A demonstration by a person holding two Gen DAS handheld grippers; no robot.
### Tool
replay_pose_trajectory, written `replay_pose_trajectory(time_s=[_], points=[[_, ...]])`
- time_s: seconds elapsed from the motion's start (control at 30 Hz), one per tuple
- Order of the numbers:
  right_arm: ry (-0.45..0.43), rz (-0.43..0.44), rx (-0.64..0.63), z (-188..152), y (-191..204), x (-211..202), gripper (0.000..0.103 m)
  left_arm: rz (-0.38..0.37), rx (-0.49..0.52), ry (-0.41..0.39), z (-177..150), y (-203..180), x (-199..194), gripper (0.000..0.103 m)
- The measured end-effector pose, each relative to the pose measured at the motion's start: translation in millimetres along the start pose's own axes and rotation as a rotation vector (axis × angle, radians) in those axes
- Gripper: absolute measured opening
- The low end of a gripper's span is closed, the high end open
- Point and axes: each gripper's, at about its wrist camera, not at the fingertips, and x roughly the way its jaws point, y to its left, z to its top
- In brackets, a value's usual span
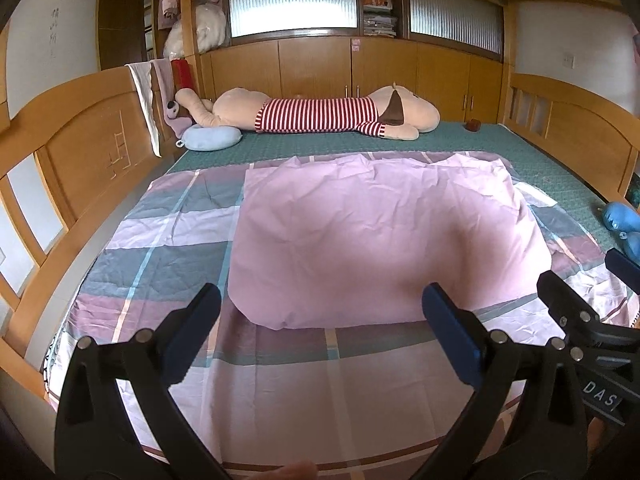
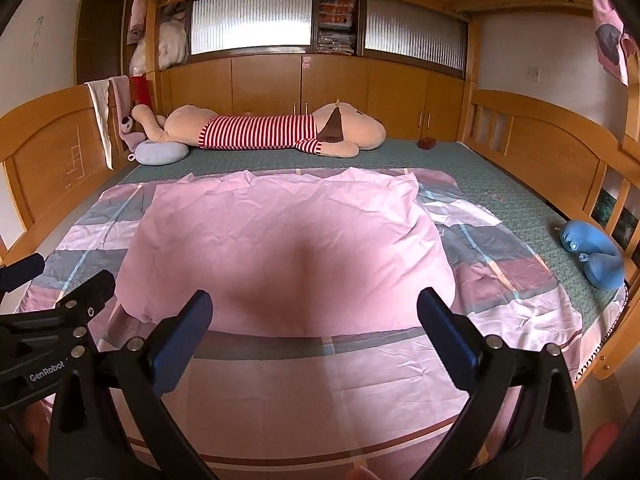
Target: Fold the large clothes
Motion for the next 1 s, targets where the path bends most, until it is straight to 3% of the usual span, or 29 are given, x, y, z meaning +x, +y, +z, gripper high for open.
replay_pose_trajectory(time_s=[1.0], points=[[0.007, 0.002, -0.007, -1.7, 5.2, -1.7, 0.102, 0.022, -0.002, 0.011, -1.7, 1.4, 1.9, 0.101]])
